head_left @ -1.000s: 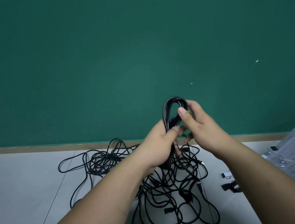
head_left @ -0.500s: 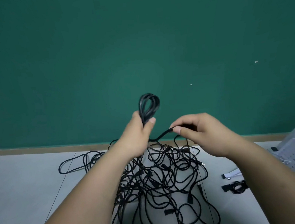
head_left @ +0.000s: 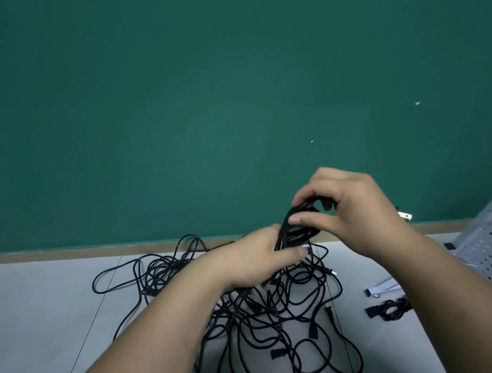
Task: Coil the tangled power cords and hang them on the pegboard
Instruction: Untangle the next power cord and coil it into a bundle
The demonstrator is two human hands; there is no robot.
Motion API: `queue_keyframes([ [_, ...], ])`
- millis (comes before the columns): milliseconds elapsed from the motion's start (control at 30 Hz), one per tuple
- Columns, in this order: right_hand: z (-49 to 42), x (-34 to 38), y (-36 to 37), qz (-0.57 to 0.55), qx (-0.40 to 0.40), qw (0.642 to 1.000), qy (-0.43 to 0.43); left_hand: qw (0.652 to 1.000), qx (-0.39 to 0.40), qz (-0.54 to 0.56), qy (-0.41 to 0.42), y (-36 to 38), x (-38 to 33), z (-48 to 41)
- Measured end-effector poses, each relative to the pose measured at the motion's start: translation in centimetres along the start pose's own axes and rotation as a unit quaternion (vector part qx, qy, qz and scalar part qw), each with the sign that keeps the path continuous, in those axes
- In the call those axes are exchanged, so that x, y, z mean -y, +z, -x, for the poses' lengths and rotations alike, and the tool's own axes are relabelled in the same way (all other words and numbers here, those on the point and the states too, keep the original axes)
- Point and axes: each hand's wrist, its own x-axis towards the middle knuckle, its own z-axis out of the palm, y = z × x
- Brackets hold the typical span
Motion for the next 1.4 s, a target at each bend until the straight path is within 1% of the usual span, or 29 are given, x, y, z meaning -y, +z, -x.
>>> queue_keyframes([
  [33,0.0,0.1,0.1,0.015,0.021,0.999,-0.019,0.997,0.015,-0.080,-0.001,0.1,0.4,-0.1],
  [100,0.0,0.1,0.3,0.033,0.066,0.997,-0.036,0.985,0.034,-0.170,0.002,0.4,0.8,-0.2],
  [133,0.0,0.0,0.2,0.024,0.088,0.996,-0.020,0.980,0.039,-0.194,0.020,0.4,0.7,-0.1],
  [200,0.1,-0.6,-0.4,-0.042,0.130,0.989,0.053,0.976,0.040,-0.208,0.051,0.3,0.5,0.3],
  [267,0.1,-1.2,-1.6,-0.153,0.167,0.965,0.131,0.980,0.037,-0.176,0.081,0.2,0.3,0.6],
  [333,0.2,-1.7,-2.8,-0.267,0.192,0.923,0.200,0.987,0.043,-0.113,0.110,0.2,0.1,1.0],
  [367,0.3,-1.8,-3.2,-0.302,0.199,0.903,0.231,0.988,0.042,-0.082,0.126,0.1,-0.3,1.2],
  [400,0.3,-1.9,-3.3,-0.317,0.204,0.893,0.248,0.988,0.038,-0.052,0.140,0.0,-0.7,1.5],
  [433,0.3,-1.9,-3.2,-0.320,0.203,0.890,0.252,0.988,0.031,-0.020,0.149,-0.1,-1.1,1.6],
  [500,0.1,-1.8,-2.3,-0.311,0.182,0.902,0.237,0.988,0.003,0.038,0.150,-0.3,-1.7,1.8],
  [567,-0.1,-1.6,-0.8,-0.306,0.149,0.911,0.233,0.987,-0.037,0.082,0.135,-0.5,-1.9,1.8],
  [633,-0.1,-1.6,1.1,-0.302,0.127,0.911,0.251,0.986,-0.079,0.098,0.109,-0.5,-1.4,1.6],
  [700,0.1,-1.7,3.0,-0.268,0.113,0.920,0.261,0.986,-0.138,0.073,0.056,-0.4,-0.3,1.2],
  [800,0.2,-0.9,5.2,-0.182,0.101,0.942,0.263,0.974,-0.224,0.041,-0.010,-0.5,0.6,0.5],
  [867,0.1,-0.1,5.8,-0.132,0.090,0.956,0.245,0.968,-0.247,0.030,-0.040,-0.7,0.8,0.2],
  [967,0.1,0.7,6.0,-0.053,0.121,0.968,0.214,0.968,-0.235,0.006,-0.083,-1.3,1.7,-0.1],
  [1067,0.4,1.4,6.2,-0.008,0.176,0.967,0.186,0.964,-0.248,0.025,-0.090,-2.0,2.5,-0.4],
  [1133,0.5,2.2,6.4,0.041,0.217,0.965,0.139,0.963,-0.253,0.015,-0.093,-2.2,2.9,-0.6],
  [1200,0.3,2.8,6.4,0.114,0.244,0.959,0.091,0.966,-0.240,-0.002,-0.093,-2.2,3.1,-0.7],
  [1300,0.0,3.1,5.7,0.205,0.268,0.941,0.038,0.973,-0.205,-0.070,-0.084,-1.8,3.1,-0.6],
  [1400,-0.2,3.4,4.3,0.252,0.275,0.928,-0.009,0.969,-0.172,-0.169,-0.047,-1.1,2.9,-0.6],
])
